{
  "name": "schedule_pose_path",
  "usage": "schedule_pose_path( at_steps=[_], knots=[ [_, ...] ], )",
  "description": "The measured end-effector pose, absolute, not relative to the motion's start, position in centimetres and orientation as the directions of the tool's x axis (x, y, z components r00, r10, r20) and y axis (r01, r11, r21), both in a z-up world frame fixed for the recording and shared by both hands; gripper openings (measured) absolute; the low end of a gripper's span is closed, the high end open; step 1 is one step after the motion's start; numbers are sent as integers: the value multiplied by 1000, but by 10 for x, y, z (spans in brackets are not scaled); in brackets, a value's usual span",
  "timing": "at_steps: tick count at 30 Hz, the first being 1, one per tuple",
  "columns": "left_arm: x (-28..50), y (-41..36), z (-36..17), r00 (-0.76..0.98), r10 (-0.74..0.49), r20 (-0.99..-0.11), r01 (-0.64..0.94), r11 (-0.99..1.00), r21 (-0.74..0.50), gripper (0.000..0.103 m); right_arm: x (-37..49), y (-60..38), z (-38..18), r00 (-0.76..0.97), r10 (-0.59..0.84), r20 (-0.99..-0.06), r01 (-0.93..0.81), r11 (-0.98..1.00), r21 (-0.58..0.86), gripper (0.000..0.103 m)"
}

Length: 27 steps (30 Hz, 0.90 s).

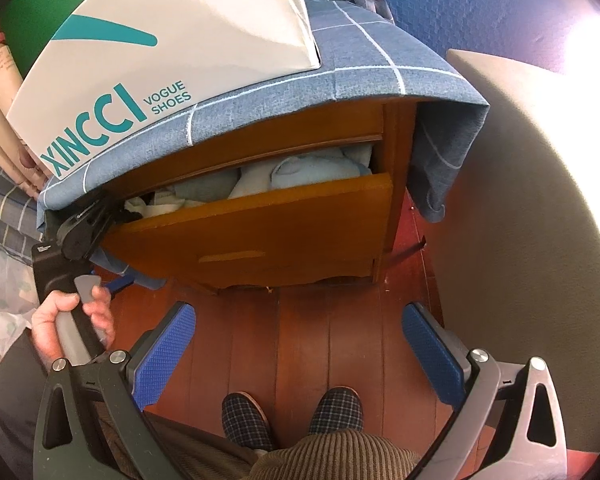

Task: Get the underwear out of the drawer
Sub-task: 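Hook the drawer front with the left tool and pull it open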

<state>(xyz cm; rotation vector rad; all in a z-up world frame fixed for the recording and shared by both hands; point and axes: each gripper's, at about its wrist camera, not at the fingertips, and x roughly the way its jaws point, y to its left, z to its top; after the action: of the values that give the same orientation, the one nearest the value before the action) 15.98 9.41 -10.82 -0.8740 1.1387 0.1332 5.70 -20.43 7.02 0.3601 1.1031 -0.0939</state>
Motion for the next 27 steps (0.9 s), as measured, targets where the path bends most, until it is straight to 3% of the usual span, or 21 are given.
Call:
schedule_pose_path(
  at_steps=[3, 17, 27],
  knots=[
    [154, 90, -99, 425, -272, -864, -478, 743, -469, 103, 58, -203, 70, 450, 103, -887, 250, 939, 236, 102],
    [125, 88, -65, 295, -238, -925, -395, 851, -345, 103, 54, -208, 71, 453, 90, -887, 260, 938, 228, 102],
    [145, 90, -41, 229, -159, -960, -335, 913, -231, 103, 56, -210, 73, 445, 90, -891, 266, 937, 227, 102]
  ],
)
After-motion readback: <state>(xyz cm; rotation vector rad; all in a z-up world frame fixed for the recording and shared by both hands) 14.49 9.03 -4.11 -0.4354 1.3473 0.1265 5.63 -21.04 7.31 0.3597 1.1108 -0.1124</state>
